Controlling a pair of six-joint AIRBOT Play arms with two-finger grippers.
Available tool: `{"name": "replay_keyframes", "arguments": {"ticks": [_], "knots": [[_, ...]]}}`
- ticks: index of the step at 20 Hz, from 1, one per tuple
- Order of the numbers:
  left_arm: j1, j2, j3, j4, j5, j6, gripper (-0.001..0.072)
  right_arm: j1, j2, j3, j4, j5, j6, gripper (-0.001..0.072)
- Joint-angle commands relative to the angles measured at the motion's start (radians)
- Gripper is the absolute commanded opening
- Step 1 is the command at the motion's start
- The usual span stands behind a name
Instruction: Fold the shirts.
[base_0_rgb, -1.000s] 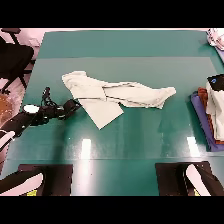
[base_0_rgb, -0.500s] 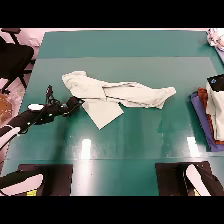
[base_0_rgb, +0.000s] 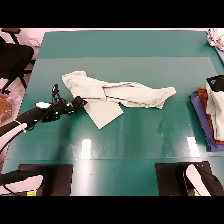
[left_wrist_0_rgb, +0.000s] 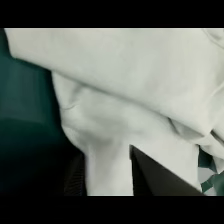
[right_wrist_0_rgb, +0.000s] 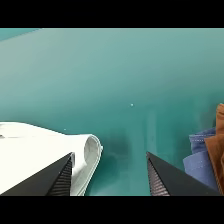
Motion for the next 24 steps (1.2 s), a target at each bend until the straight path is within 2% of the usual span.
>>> {"name": "replay_keyframes", "arguments": {"ticks": [1,2,6,11,13,14,19,24], "knots": [[-0.002,-0.002,0.003,-0.006,0.002,0.004,0.0175,0.000,0.001,0.000,0.000,0.004,0.000,0.0508],[-0.002,-0.002,0.003,-0.007,0.006,0.011,0.0028,0.000,0.001,0.000,0.000,0.005,0.000,0.0508],[0.003,0.012,0.021,-0.005,-0.035,0.011,0.0023,0.000,-0.008,0.000,-0.002,0.032,0.004,0.0507],[0.003,0.121,0.068,0.050,-0.063,0.036,0.0023,0.000,-0.167,0.000,0.000,0.150,0.118,0.0515],[0.003,0.165,0.068,0.075,-0.064,0.036,0.0023,0.003,-0.247,0.000,0.001,0.169,0.132,0.0586],[0.003,0.183,0.068,0.092,-0.067,0.036,0.0023,0.016,-0.286,0.000,0.000,0.166,0.131,0.0586],[0.003,0.206,0.069,0.106,-0.074,0.035,0.0023,0.167,-0.429,0.000,0.000,0.107,0.110,0.0586],[0.003,0.209,0.069,0.107,-0.096,0.036,0.0024,0.372,-0.486,0.002,0.000,-0.063,0.105,0.0586]]}}
